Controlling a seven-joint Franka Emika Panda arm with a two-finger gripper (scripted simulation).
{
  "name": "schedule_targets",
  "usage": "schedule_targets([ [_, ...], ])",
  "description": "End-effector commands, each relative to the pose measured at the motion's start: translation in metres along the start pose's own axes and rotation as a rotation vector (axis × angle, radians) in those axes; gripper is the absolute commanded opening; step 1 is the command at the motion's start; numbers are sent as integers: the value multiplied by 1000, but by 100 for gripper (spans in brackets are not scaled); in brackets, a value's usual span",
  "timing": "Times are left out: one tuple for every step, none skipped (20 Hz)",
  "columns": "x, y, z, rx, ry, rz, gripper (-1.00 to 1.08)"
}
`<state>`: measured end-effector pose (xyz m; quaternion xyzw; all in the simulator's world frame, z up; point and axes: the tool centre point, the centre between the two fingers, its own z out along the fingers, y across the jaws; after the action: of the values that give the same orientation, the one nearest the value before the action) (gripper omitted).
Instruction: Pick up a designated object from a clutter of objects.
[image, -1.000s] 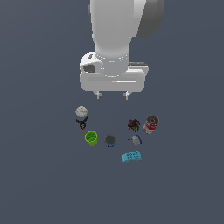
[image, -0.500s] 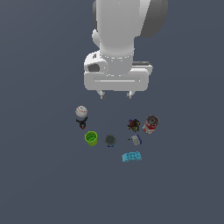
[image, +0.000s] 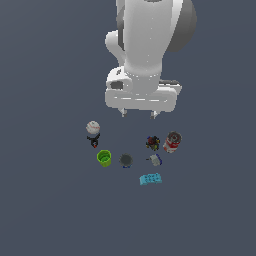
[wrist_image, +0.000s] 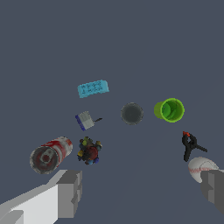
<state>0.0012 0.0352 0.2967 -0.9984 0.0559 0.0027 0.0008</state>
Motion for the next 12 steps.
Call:
schedule_targets([
  [0, -9, 8, -3, 0, 30, 100],
  [0, -13, 12, -4, 1, 43, 100],
  [-1, -17, 16, -5, 1, 58, 100],
  [-1, -22, 21, -6, 1, 73, 100],
  [-1, -26, 25, -7, 2, 88, 100],
  [-2, -31, 29, -8, 2, 104, 100],
  [-3, -36, 34, -9, 3, 119, 100],
  [-3, -40, 38, -10, 3, 135, 100],
  [-4, -45, 42, -11, 4, 150, 100],
  [-5, -50, 47, -12, 4, 166, 100],
  [-6, -54, 51, -12, 5, 181, 100],
  [-7, -59, 55, -13, 5, 196, 100],
])
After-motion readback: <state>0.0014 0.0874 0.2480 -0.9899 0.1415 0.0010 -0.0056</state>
